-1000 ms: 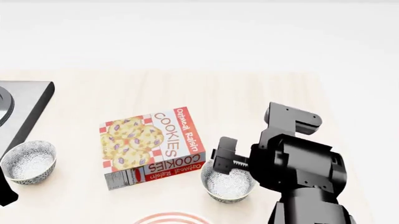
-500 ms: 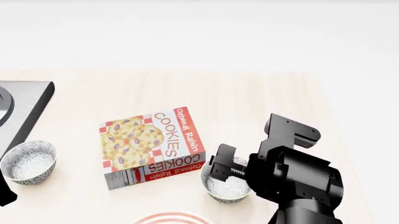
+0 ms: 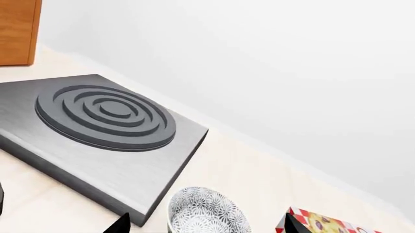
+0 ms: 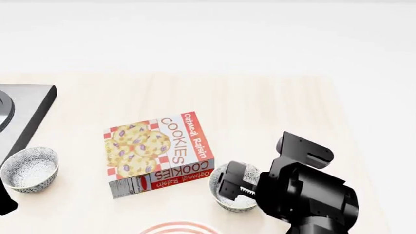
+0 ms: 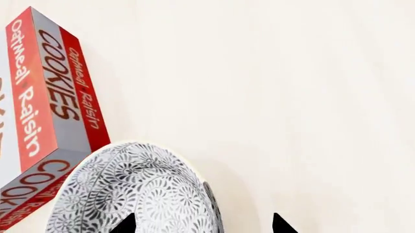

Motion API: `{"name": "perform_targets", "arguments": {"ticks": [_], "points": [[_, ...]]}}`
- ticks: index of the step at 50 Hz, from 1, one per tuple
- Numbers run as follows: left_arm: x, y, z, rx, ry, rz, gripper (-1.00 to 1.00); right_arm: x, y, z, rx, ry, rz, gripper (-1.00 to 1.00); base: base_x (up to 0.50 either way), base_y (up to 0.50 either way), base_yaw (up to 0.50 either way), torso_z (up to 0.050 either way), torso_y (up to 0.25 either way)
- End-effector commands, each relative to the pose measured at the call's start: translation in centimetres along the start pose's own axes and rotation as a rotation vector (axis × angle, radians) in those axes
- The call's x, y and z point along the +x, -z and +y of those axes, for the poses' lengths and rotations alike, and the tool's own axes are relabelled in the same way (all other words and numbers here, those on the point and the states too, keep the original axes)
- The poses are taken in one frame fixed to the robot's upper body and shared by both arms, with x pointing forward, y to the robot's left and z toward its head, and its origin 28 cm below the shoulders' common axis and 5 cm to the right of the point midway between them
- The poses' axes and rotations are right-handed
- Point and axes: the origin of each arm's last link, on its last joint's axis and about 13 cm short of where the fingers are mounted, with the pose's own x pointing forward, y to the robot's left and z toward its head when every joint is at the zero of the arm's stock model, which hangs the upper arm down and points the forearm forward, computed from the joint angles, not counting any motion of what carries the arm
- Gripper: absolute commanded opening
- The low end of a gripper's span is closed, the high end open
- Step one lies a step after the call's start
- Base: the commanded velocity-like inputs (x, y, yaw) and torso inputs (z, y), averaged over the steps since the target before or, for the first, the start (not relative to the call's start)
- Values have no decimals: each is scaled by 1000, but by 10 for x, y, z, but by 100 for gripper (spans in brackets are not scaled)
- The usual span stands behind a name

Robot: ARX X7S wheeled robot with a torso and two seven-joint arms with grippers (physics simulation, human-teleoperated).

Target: Pick the akita bowl next to the plate and place it on the plate.

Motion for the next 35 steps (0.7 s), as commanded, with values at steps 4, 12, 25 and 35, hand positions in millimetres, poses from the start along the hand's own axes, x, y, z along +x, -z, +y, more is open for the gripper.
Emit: {"name": "perform_targets", "arguments": {"ticks": [4, 12, 25, 35], "points": [[0, 0, 0, 1, 0, 1, 100, 3, 8, -2, 7, -6, 30, 100, 0, 0, 0, 0, 0], [0, 0, 0, 1, 0, 1, 100, 3, 9, -2, 0, -11, 40, 100, 0, 0, 0, 0, 0], [0, 1, 1, -2, -1, 2, 100, 2, -3, 4, -48, 18, -64, -100, 0, 0, 0, 0, 0], [0, 1, 0, -2, -1, 2, 100, -25, -38, 21, -183, 4, -283, -100, 0, 0, 0, 0, 0]]}}
